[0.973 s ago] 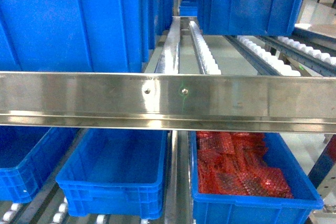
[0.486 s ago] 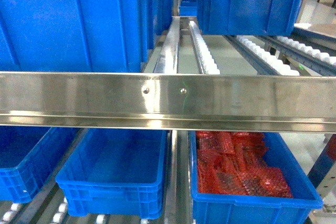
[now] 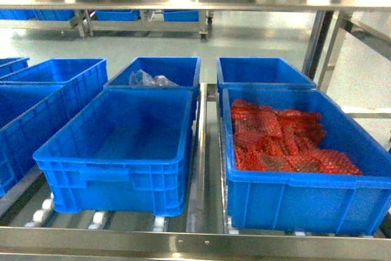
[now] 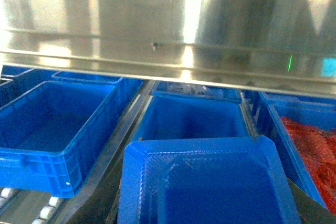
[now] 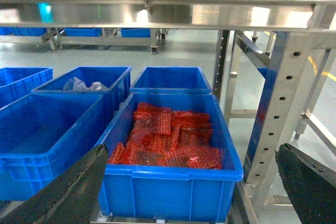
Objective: Pick blue part to blue bin on bottom shelf
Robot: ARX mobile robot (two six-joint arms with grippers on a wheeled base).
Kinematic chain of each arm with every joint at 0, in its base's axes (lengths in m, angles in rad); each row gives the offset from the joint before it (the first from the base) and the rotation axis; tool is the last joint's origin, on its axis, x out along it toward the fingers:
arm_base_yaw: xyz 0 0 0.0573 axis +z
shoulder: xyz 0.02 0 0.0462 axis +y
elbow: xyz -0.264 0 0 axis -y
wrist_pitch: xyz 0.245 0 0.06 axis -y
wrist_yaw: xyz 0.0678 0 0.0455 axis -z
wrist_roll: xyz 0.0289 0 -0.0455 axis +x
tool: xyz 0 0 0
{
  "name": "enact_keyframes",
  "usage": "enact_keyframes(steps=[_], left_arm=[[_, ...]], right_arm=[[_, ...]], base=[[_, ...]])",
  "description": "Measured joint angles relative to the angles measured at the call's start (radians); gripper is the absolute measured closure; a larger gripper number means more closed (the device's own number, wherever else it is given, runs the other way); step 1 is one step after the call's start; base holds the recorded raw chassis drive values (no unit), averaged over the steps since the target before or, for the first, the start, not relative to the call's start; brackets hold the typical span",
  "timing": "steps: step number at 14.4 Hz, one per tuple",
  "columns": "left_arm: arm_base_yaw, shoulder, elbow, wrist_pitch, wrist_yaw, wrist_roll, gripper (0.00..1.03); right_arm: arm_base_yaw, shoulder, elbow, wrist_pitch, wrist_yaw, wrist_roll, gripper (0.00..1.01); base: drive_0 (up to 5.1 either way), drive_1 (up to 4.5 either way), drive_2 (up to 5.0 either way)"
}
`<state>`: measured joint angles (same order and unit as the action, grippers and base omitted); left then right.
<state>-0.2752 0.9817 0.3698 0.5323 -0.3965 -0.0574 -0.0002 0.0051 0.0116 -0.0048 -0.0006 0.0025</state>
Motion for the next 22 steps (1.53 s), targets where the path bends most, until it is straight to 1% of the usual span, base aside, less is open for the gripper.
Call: enact_keyframes(steps=[22], left_arm=[[0.000,0.000,0.000,0.000,0.000,0.000,0.60]], right_arm=[[0.000,0.000,0.000,0.000,0.000,0.000,0.03]], base=[[0.0,0.00,0.0]])
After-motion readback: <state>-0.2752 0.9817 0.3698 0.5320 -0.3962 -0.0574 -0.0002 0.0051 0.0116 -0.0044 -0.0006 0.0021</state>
